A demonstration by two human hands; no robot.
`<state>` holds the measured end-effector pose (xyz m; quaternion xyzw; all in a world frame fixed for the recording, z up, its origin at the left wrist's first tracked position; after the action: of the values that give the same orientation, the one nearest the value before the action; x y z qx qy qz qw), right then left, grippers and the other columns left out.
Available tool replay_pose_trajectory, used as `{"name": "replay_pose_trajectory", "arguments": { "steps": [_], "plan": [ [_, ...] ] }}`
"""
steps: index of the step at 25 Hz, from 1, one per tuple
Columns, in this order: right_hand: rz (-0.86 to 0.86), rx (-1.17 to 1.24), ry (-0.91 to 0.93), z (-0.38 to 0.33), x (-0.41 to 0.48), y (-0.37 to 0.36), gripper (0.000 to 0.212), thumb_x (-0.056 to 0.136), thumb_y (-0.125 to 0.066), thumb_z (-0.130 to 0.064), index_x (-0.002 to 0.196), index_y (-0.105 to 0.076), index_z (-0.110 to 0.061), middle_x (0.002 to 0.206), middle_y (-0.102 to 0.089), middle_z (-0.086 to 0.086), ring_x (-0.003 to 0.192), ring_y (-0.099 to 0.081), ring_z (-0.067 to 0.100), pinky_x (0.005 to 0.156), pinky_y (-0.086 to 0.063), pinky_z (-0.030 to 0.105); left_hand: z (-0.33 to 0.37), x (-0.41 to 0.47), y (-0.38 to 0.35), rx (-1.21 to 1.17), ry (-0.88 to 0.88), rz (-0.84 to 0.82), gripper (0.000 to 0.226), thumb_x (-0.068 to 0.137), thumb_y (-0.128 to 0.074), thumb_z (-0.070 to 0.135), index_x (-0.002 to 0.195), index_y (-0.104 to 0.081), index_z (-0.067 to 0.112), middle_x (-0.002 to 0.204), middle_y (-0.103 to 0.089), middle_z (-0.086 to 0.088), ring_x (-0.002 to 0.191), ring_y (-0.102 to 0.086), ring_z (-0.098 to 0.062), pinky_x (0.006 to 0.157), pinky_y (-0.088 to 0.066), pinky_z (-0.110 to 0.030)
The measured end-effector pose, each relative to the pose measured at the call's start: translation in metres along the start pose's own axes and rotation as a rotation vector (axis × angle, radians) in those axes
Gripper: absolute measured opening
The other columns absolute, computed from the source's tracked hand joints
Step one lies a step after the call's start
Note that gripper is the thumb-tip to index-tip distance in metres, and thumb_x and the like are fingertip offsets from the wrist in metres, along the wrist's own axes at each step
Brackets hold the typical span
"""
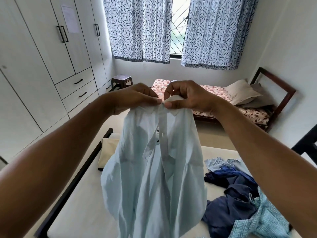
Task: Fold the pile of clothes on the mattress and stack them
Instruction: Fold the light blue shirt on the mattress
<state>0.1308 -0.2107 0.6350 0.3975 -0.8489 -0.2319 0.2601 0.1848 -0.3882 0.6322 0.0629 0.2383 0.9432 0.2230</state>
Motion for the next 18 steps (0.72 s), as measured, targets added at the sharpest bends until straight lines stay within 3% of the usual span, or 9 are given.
{"name": "replay_pose_trajectory", "arguments": {
  "steps": [2,4,7,8,10,12,13,15,18],
  "plan": [
    [0.004,0.02,0.003,0.004,0.001,0.0,0.027,0.086,-0.084,-0.022,0.101,-0.068,-0.005,0.097,-0.067,0.036,0.083,-0.062,0.025,0.078,-0.05,0.044,-0.001,0.0,-0.004,-0.04,0.003,0.063,0.031,0.088,-0.076,0.032,0.077,-0.072,0.003,0.075,-0.06,-0.008,0.068,-0.056,-0.018,0.064,-0.046,-0.028],
    [0.006,0.038,0.009,0.01,0.003,-0.002,0.025,0.086,-0.084,-0.018,0.1,-0.069,-0.004,0.096,-0.064,0.04,0.082,-0.059,0.027,0.076,-0.048,0.045,-0.002,0.0,-0.012,0.066,-0.015,0.053,0.053,0.082,-0.083,0.04,0.077,-0.063,-0.008,0.074,-0.05,-0.013,0.069,-0.047,-0.025,0.062,-0.038,-0.033],
    [0.062,0.026,-0.009,0.023,0.003,-0.005,0.026,0.084,-0.086,-0.027,0.096,-0.073,-0.008,0.086,-0.064,0.034,0.076,-0.054,0.028,0.07,-0.043,0.043,-0.008,0.003,-0.019,0.136,-0.041,0.073,0.066,0.08,-0.081,0.041,0.086,-0.055,-0.019,0.078,-0.047,-0.014,0.073,-0.042,-0.026,0.065,-0.033,-0.036],
    [0.144,0.008,-0.018,0.028,0.002,-0.006,0.023,0.084,-0.085,-0.029,0.095,-0.074,-0.012,0.084,-0.068,0.026,0.075,-0.057,0.026,0.07,-0.045,0.042,-0.012,0.004,-0.017,0.119,-0.042,0.103,0.064,0.081,-0.08,0.038,0.088,-0.056,-0.021,0.078,-0.047,-0.015,0.073,-0.042,-0.026,0.065,-0.033,-0.036],
    [0.482,-0.097,-0.013,0.033,-0.013,-0.008,0.01,0.087,-0.08,-0.023,0.094,-0.075,-0.017,0.089,-0.075,0.003,0.082,-0.068,0.013,0.075,-0.054,0.036,-0.018,0.008,-0.015,0.108,-0.031,0.169,0.055,0.083,-0.078,0.032,0.086,-0.059,-0.02,0.076,-0.048,-0.014,0.072,-0.043,-0.025,0.062,-0.034,-0.034],
    [0.855,-0.201,0.045,0.034,-0.042,-0.027,0.005,0.088,-0.076,-0.014,0.089,-0.072,-0.016,0.087,-0.074,-0.004,0.08,-0.068,0.011,0.071,-0.057,0.035,-0.025,0.011,-0.015,0.105,-0.016,0.211,0.047,0.086,-0.078,0.026,0.082,-0.06,-0.018,0.074,-0.048,-0.011,0.071,-0.043,-0.023,0.06,-0.034,-0.03],
    [0.922,-0.198,0.071,0.038,-0.053,-0.043,0.005,0.088,-0.075,-0.01,0.088,-0.072,-0.013,0.083,-0.072,-0.002,0.075,-0.067,0.012,0.066,-0.058,0.036,-0.029,0.012,-0.015,0.095,0.004,0.216,0.041,0.089,-0.077,0.021,0.079,-0.06,-0.016,0.074,-0.048,-0.011,0.071,-0.043,-0.022,0.06,-0.034,-0.03],
    [0.859,-0.151,0.08,0.047,-0.068,-0.079,0.006,0.086,-0.075,-0.008,0.091,-0.072,-0.009,0.083,-0.071,0.001,0.071,-0.067,0.013,0.06,-0.059,0.037,-0.032,0.016,-0.015,0.07,0.032,0.216,0.031,0.092,-0.075,0.013,0.069,-0.062,-0.002,0.069,-0.048,-0.008,0.066,-0.044,-0.018,0.057,-0.035,-0.027],
    [0.766,-0.052,-0.016,0.062,-0.075,-0.114,0.021,0.082,-0.081,-0.011,0.1,-0.071,-0.01,0.092,-0.074,-0.001,0.078,-0.072,0.015,0.063,-0.062,0.035,-0.033,0.021,-0.012,0.053,0.042,0.207,0.033,0.091,-0.075,0.012,0.061,-0.061,0.014,0.064,-0.047,-0.001,0.058,-0.043,-0.011,0.052,-0.035,-0.024]
  ]
}}
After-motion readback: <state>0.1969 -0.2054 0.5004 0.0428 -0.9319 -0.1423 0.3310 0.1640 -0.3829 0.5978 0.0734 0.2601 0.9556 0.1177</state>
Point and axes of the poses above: each hand's wrist, its own x-axis towards the middle knuckle, its own y-axis out of the back of the hand, z = x × y, the point moved 5 cm from there along x, towards the middle knuckle
